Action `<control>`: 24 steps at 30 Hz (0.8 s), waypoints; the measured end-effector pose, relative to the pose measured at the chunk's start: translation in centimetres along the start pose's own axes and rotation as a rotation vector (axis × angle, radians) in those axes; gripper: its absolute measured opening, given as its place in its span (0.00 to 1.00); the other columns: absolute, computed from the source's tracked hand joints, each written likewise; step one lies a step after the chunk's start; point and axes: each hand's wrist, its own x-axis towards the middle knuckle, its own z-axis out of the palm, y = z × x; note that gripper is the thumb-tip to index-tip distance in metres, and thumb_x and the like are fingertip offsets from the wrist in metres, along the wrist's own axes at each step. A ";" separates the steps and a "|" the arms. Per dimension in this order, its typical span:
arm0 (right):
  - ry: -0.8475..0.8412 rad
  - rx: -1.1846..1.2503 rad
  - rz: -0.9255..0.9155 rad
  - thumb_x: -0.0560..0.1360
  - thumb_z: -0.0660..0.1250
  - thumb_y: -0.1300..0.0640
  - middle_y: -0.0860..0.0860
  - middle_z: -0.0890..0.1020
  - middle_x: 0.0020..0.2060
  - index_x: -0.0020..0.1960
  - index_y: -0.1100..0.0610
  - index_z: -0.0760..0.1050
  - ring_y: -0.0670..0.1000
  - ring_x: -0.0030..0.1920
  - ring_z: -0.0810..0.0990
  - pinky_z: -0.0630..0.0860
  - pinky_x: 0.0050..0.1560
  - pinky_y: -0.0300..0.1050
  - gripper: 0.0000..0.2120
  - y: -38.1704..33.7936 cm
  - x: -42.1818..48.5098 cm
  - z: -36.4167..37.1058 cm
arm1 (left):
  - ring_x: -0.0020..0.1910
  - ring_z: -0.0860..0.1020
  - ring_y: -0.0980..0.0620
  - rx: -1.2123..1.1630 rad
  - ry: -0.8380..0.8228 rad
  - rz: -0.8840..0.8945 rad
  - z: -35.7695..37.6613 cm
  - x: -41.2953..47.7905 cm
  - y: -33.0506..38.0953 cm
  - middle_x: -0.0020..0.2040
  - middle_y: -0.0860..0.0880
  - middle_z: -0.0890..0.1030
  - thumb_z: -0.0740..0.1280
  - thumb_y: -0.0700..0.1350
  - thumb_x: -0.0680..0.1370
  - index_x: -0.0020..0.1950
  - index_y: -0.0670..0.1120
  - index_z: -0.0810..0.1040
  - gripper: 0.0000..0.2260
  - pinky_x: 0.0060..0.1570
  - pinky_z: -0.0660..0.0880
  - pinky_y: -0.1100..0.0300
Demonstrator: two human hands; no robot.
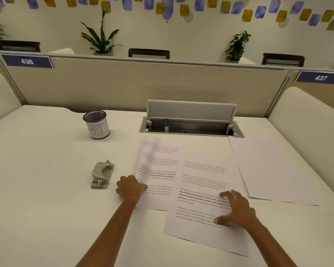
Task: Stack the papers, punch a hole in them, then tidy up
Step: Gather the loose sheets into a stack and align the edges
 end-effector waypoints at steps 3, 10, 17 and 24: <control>0.004 0.004 0.002 0.61 0.76 0.42 0.53 0.52 0.75 0.67 0.44 0.60 0.54 0.75 0.50 0.55 0.72 0.58 0.40 0.0 0.0 0.1 | 0.47 0.78 0.42 -0.500 -0.089 0.035 -0.5 0.3 -0.8 0.54 0.34 0.80 0.70 0.37 0.71 0.52 0.34 0.78 0.13 0.50 0.74 0.50; 0.017 0.033 -0.003 0.60 0.76 0.43 0.53 0.51 0.75 0.67 0.44 0.60 0.54 0.75 0.49 0.55 0.73 0.58 0.41 0.1 0.3 0.2 | 0.51 0.78 0.39 -1.030 0.061 0.078 -4.4 1.0 -0.9 0.57 0.38 0.78 0.67 0.34 0.73 0.60 0.35 0.73 0.16 0.53 0.74 0.50; 0.014 0.061 -0.021 0.61 0.77 0.45 0.53 0.51 0.76 0.68 0.45 0.60 0.53 0.75 0.48 0.52 0.72 0.57 0.41 -0.9 1.4 0.2 | 0.48 0.80 0.46 -1.353 -0.259 0.134 -4.9 -0.4 1.1 0.55 0.43 0.79 0.66 0.36 0.74 0.59 0.42 0.74 0.14 0.48 0.79 0.54; -0.001 0.028 -0.064 0.62 0.75 0.44 0.54 0.52 0.75 0.69 0.46 0.59 0.52 0.75 0.50 0.53 0.74 0.54 0.41 -1.3 2.1 0.3 | 0.45 0.79 0.41 -1.136 -0.457 0.016 0.2 -2.1 0.6 0.58 0.35 0.78 0.66 0.32 0.73 0.59 0.35 0.73 0.15 0.43 0.81 0.53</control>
